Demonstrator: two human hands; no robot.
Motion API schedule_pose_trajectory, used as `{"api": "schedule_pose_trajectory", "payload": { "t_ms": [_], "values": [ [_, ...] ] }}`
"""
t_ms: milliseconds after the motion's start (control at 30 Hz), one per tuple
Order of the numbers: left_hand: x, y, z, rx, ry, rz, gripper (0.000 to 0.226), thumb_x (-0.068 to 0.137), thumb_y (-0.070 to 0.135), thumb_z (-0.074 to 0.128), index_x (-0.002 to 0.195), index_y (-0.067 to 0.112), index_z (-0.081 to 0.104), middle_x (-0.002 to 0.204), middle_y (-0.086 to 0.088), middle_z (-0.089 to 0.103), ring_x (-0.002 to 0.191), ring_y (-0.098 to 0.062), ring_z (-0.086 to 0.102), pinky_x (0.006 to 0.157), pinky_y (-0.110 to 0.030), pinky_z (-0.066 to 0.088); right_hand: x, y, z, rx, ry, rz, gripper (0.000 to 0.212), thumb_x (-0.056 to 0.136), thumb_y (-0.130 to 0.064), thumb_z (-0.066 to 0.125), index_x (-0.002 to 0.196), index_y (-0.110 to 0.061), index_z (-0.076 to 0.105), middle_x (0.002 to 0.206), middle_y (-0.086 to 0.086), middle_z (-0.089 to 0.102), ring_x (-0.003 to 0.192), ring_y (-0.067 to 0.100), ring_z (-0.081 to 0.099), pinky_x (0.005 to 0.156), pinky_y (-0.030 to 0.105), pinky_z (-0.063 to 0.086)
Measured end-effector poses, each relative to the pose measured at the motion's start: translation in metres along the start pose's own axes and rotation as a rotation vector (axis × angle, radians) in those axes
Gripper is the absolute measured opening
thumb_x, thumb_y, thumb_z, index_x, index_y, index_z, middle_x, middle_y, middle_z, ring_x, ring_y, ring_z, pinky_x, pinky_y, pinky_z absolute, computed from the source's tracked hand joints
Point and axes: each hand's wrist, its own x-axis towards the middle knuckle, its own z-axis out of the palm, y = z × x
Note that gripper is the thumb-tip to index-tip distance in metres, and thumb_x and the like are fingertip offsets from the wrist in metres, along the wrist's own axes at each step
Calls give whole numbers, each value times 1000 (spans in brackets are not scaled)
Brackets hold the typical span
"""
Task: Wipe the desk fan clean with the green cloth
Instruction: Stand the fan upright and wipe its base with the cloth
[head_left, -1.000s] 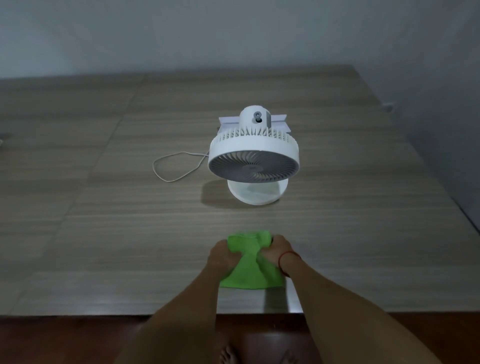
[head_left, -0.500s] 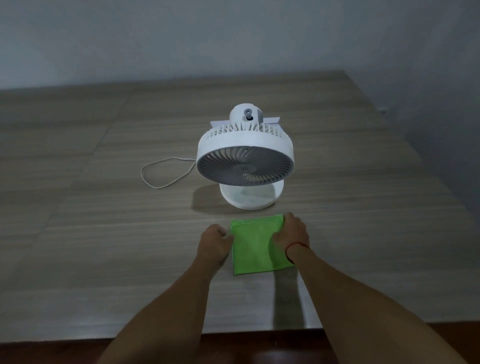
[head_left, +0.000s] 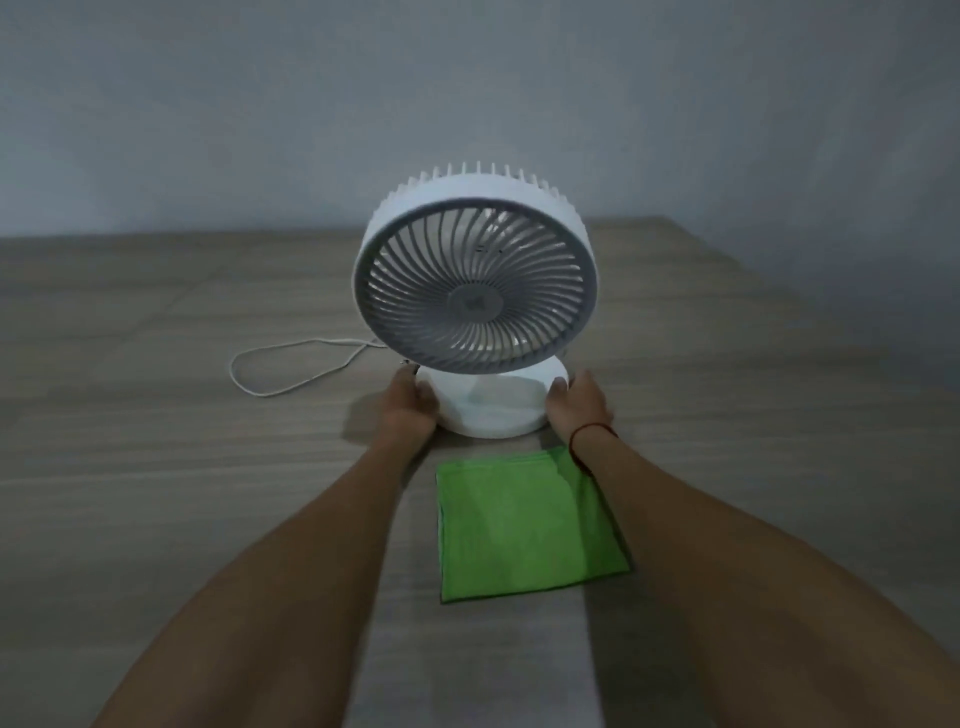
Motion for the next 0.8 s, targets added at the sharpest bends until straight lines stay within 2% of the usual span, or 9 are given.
{"api": "schedule_pose_trajectory", "payload": {
  "t_ms": [167,233,333,467,533,567,633,700,800],
  "values": [
    [25,-9,11,108,-43,25,42,96,8,34,135,7,49,137,-18,53,126,-33,49,101,-32,37,18,9,10,-99,2,-104,46,98,-29,34,142,-17,35,140,12,52,132,31,46,116,46,23],
    [23,-8,9,93,-51,26,42,95,8,34,134,9,50,136,-17,54,125,-32,49,100,-32,38,19,9,10,-108,6,-111,49,98,-28,34,146,-19,29,142,11,51,134,30,44,118,46,19],
    [16,-11,6,75,-66,2,41,95,11,37,131,7,54,132,-19,58,121,-33,53,98,-35,41,15,9,6,-112,-4,-117,46,98,-25,35,144,-17,32,140,13,52,132,31,45,118,45,21],
    [-10,-13,3,40,-36,3,35,96,9,38,126,3,55,125,-15,62,107,-28,57,79,-27,46,3,16,-1,-101,-32,-144,42,97,-23,35,138,-14,39,136,17,55,127,34,49,113,42,31],
    [-30,-10,1,42,-40,-22,36,98,7,37,131,3,50,125,-14,59,101,-23,52,59,-14,37,-7,19,-6,-102,-57,-127,41,97,-24,35,135,-10,44,136,20,53,127,36,49,110,41,35],
    [-38,-9,0,49,-25,-27,36,98,8,37,132,3,48,127,-16,57,101,-23,51,59,-15,34,-13,21,-9,-105,-70,-119,41,97,-24,35,133,-7,45,137,21,53,126,36,49,109,40,37],
    [-51,-12,-2,78,-7,-52,35,99,15,40,130,2,48,130,-18,56,104,-25,53,71,-23,37,-25,23,-15,-91,-87,-112,41,97,-23,34,131,-5,47,137,22,52,126,37,50,108,40,38],
    [-63,-14,-6,79,-3,-84,38,98,22,42,128,1,48,133,-19,55,116,-31,54,89,-32,42,-36,25,-19,-66,-89,-105,41,97,-22,34,130,-3,48,136,24,52,125,37,50,108,40,38],
    [-80,-14,-9,48,20,-139,40,98,24,43,129,-1,46,135,-21,52,124,-34,50,97,-33,40,-53,28,-27,-16,-130,-77,43,97,-26,37,131,-1,47,137,23,51,126,37,49,108,40,38]
  ]
}}
